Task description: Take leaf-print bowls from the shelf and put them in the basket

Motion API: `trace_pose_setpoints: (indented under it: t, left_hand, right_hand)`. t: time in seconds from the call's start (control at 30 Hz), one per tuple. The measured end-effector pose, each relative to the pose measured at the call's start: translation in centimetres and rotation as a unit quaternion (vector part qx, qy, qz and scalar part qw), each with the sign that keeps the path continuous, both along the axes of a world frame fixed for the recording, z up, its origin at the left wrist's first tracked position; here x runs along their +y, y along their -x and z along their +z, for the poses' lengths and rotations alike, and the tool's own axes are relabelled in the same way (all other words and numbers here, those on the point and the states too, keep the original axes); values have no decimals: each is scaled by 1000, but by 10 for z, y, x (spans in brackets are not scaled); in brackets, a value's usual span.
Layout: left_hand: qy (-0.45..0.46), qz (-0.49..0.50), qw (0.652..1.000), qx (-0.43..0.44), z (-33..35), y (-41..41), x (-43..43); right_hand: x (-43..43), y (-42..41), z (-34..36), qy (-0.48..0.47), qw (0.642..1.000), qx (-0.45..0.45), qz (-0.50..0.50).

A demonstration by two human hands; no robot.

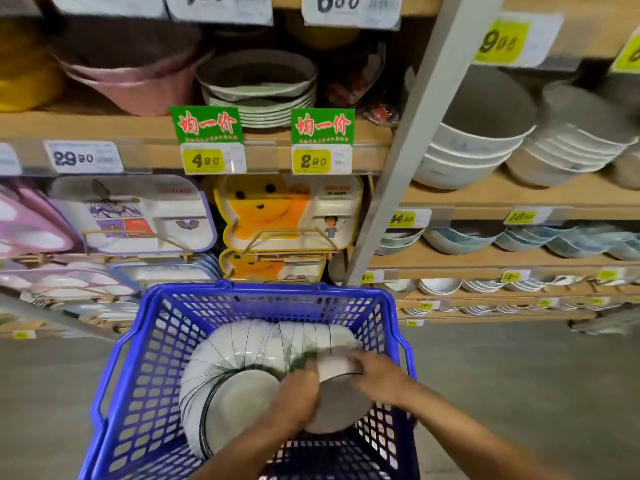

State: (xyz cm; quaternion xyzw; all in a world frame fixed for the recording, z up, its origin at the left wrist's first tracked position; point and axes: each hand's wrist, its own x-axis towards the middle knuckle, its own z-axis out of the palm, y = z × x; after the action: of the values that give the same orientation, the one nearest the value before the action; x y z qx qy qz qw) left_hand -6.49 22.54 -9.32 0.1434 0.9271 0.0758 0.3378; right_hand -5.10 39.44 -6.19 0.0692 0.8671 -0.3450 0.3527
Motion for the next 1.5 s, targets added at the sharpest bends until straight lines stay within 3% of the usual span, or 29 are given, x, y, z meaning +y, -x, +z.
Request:
trace_pose_setpoints:
  t: [0.1, 0.23, 0.33, 0.43, 0.63, 0.8, 0.9, 1.07, 1.13, 1.23, 1.33, 1.4, 1.5]
  left_hand:
    - [-80, 57, 994, -47, 40, 27, -13]
    - [-217, 128, 965, -73, 116, 58, -28]
    - [-367, 234, 884, -169, 166, 65, -35]
    - [-441, 291, 827, -190, 205, 72, -37]
    - [-455, 239, 836, -192, 272, 72, -27]
    - [-481, 227, 842, -92, 303, 53, 1]
    - [-511, 243, 824, -24, 310, 39, 28]
    - [-588, 247, 765, 85, 319, 19, 81]
    - [-641, 307, 698, 84, 325, 11, 110]
    - [-731, 376, 568, 38, 336, -4, 155]
    - [-782, 390, 486, 20, 350, -18, 203]
    - [-789, 395, 472, 6, 358, -25, 230]
    - [-775, 408, 482, -24, 369, -32, 263]
  right_hand:
    - [12, 13, 33, 89, 988, 50, -113]
    - [19, 26, 85, 258, 935, 101, -221]
    - [18, 27, 122, 406, 856, 138, -290]
    - [12, 27, 155, 492, 795, 174, -309]
    - [-1, 25, 217, 533, 709, 283, -365]
    - [6, 14, 253, 555, 644, 308, -428]
    - [19, 5, 271, 549, 631, 297, -461]
    - [55, -10, 293, 535, 609, 290, -509]
    - [74, -17, 299, 536, 605, 291, -512]
    - [106, -25, 309, 534, 603, 305, -509]
    - [147, -34, 321, 540, 597, 325, -496]
    - [171, -39, 328, 529, 599, 342, -494]
    - [207, -45, 340, 504, 632, 366, -461]
